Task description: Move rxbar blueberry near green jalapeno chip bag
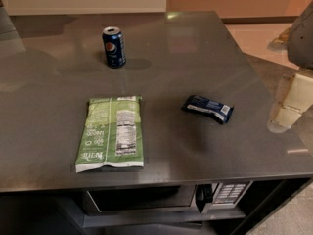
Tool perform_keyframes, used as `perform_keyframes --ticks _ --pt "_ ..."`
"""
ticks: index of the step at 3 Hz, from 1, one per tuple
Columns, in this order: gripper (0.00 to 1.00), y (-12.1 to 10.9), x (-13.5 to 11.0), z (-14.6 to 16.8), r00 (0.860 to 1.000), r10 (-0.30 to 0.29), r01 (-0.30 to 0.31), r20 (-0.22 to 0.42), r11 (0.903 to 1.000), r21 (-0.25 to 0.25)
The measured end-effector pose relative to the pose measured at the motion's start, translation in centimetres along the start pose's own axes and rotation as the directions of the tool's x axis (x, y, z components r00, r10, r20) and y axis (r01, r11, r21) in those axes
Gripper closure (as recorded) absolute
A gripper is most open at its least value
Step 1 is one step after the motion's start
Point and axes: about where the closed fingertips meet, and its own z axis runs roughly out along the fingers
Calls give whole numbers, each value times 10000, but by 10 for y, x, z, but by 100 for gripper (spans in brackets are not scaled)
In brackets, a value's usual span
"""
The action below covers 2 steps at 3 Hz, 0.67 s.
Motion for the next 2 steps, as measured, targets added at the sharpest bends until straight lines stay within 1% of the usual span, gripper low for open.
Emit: perform_keyframes --ticks 1,2 --pt "0 0 0 0 10000 0 0 1 10000 2" --pt "0 -4 -7 19 9998 166 -157 147 9981 -589"
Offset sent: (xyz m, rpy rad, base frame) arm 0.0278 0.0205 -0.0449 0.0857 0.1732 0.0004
